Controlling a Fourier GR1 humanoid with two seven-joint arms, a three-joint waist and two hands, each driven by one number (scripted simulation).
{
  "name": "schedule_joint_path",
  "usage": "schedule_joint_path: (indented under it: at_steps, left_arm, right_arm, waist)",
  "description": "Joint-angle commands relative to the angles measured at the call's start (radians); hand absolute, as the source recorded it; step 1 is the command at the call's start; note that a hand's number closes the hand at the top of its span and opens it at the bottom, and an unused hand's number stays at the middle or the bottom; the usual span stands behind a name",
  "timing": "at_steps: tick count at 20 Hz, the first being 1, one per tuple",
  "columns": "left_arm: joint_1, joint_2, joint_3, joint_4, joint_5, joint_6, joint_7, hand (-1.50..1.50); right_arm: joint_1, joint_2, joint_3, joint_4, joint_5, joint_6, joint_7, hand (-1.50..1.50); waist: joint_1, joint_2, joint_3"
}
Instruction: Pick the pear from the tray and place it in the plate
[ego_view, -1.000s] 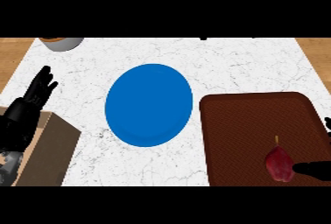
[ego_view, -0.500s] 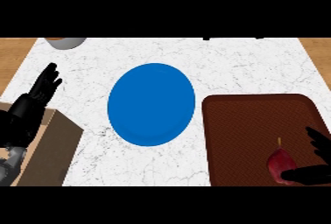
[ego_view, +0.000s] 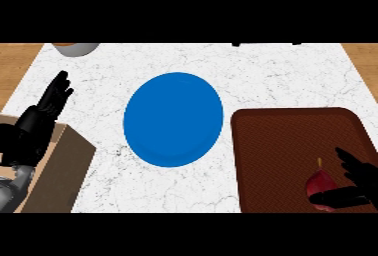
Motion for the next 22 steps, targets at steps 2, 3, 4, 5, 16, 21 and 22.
schedule_joint_path:
  at_steps: [2, 3, 4, 5, 16, 21, 22]
  left_arm:
    - [-0.019, -0.125, -0.049, 0.074, -0.007, 0.011, -0.003, 0.00]
    - [-0.008, -0.120, -0.040, 0.068, 0.005, 0.005, -0.015, 0.00]
    - [-0.059, -0.129, -0.044, 0.106, -0.003, 0.004, 0.004, 0.00]
    - [-0.053, -0.109, -0.027, 0.103, 0.019, -0.016, 0.001, 0.00]
    - [-0.044, -0.123, -0.065, 0.102, 0.006, 0.047, -0.016, 0.00]
    - [-0.038, -0.066, -0.066, 0.043, 0.055, 0.010, -0.003, 0.00]
    - [-0.015, -0.081, -0.078, 0.051, 0.040, 0.030, -0.038, 0.00]
  right_arm:
    - [-0.016, 0.051, 0.031, 0.046, 0.039, -0.018, -0.016, -1.50]
    - [0.020, 0.027, 0.021, 0.054, 0.034, 0.014, -0.051, -1.50]
    - [-0.036, 0.053, 0.031, 0.076, 0.071, -0.016, -0.067, 1.50]
    - [-0.044, 0.046, 0.022, 0.073, 0.095, -0.037, -0.060, 1.50]
    - [-0.026, 0.087, 0.000, 0.129, 0.203, -0.123, -0.134, 1.50]
    - [-0.073, -0.025, 0.100, 0.046, 0.407, -0.113, -0.251, 1.50]
    - [-0.108, -0.054, 0.147, 0.020, 0.471, -0.100, -0.264, 1.50]
  waist:
    - [-0.008, 0.026, -0.035]
    - [-0.011, 0.025, -0.035]
    - [-0.012, 0.029, -0.034]
    - [-0.009, 0.027, -0.035]
    - [-0.009, 0.023, -0.035]
    - [0.001, 0.024, -0.036]
    - [0.014, 0.027, -0.039]
